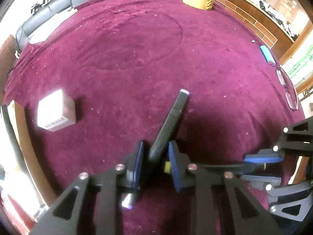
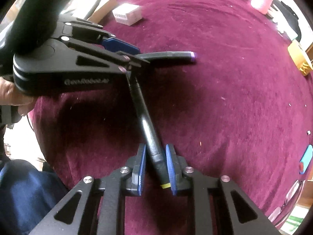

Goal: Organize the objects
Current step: 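Grasp a black marker with the left gripper while the right grasps another marker, then carry both black markers over the cardboard tray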

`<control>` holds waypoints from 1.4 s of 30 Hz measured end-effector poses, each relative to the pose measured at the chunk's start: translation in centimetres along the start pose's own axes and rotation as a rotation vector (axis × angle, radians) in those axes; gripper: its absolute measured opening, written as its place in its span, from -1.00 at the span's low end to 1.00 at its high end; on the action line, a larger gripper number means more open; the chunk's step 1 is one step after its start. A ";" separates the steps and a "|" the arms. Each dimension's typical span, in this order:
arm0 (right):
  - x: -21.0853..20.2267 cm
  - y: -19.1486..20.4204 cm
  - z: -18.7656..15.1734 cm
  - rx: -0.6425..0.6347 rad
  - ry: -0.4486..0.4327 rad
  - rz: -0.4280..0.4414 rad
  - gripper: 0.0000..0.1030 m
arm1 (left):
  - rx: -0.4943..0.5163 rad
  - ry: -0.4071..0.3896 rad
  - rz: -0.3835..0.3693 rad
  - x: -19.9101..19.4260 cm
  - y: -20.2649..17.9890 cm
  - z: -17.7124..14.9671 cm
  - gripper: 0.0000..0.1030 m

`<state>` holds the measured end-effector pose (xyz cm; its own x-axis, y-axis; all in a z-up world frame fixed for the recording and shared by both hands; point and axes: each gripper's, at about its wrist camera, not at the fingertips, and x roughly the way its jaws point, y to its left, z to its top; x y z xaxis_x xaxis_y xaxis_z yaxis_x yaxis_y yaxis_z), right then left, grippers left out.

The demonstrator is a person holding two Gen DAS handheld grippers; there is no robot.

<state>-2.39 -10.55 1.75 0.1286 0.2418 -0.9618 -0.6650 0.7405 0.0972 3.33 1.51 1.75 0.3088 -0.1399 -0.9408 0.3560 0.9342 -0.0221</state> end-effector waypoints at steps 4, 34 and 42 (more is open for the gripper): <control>-0.1 0.0 0.0 -0.002 -0.004 -0.010 -0.55 | 0.040 -0.013 0.033 0.2 -0.7 0.5 -0.50; 0.7 -2.1 0.6 0.236 -0.058 -0.033 -0.68 | -0.131 -0.106 0.108 -0.8 -2.1 -2.8 -0.70; -1.4 -2.6 -0.2 0.270 -0.104 0.002 -0.68 | -0.156 -0.135 0.135 -1.8 -1.8 -3.6 -0.73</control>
<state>-1.00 -12.90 2.76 0.2117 0.2959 -0.9315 -0.4470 0.8769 0.1770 -1.05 1.32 2.26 0.4631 -0.0432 -0.8853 0.1666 0.9853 0.0391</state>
